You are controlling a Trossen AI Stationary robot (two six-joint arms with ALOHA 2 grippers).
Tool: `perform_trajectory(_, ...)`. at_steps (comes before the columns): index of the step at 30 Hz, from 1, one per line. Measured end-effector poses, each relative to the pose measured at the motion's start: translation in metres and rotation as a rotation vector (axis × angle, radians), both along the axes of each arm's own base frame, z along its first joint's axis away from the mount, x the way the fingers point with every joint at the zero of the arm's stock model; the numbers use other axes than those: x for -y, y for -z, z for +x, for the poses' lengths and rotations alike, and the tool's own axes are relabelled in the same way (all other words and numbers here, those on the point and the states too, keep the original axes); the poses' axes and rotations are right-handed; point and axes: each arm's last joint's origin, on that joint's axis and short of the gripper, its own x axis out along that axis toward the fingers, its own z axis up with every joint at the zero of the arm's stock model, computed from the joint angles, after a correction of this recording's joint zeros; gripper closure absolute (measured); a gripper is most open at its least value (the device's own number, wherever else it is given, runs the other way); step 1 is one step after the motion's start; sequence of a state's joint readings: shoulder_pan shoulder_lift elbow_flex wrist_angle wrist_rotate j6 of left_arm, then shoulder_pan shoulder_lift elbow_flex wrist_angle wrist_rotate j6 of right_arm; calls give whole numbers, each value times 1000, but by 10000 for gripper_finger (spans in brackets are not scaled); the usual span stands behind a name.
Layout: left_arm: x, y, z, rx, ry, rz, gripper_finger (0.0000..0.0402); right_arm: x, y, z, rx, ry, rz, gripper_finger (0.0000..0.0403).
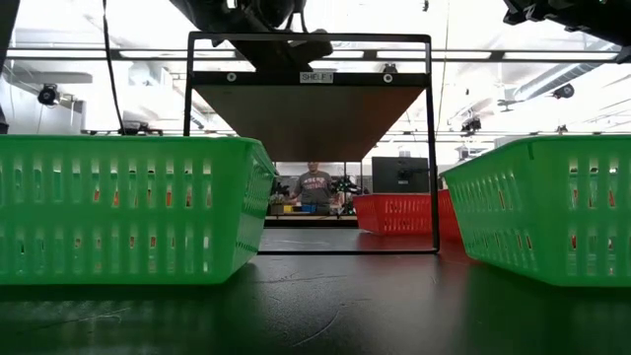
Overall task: Stack baskets on shelf by color
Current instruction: Put the top red bin on the shelf, then put the middle orange bin on the shelf
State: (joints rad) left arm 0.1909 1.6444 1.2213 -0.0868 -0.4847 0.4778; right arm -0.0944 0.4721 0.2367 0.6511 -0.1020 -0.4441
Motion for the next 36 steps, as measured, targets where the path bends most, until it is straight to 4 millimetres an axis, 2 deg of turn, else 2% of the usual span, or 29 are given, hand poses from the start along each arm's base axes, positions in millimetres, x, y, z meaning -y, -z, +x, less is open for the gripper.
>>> perform_trajectory(6, 6, -3, -1, -6, 14, -1, 402, 0, 0, 0, 0, 0, -1, 394)
perform_trajectory(13, 44, -26, -12, 7, 115, -1, 402, 0, 1, 1, -10, 1, -2, 394)
perform_trajectory(20, 88, -49, -43, 18, 186, -105, 402, 0, 1, 1, -11, 1, -2, 394)
perform_trajectory(25, 109, -54, -71, -14, 159, -253, 402, 0, 1, 1, -11, 1, -1, 394)
perform_trajectory(31, 113, -47, -109, -223, 59, -373, 401, 0, 1, 1, -11, 0, 0, 394)
perform_trajectory(36, 100, -34, -139, -441, -101, -450, 402, 0, 1, 0, -10, -2, 6, 394)
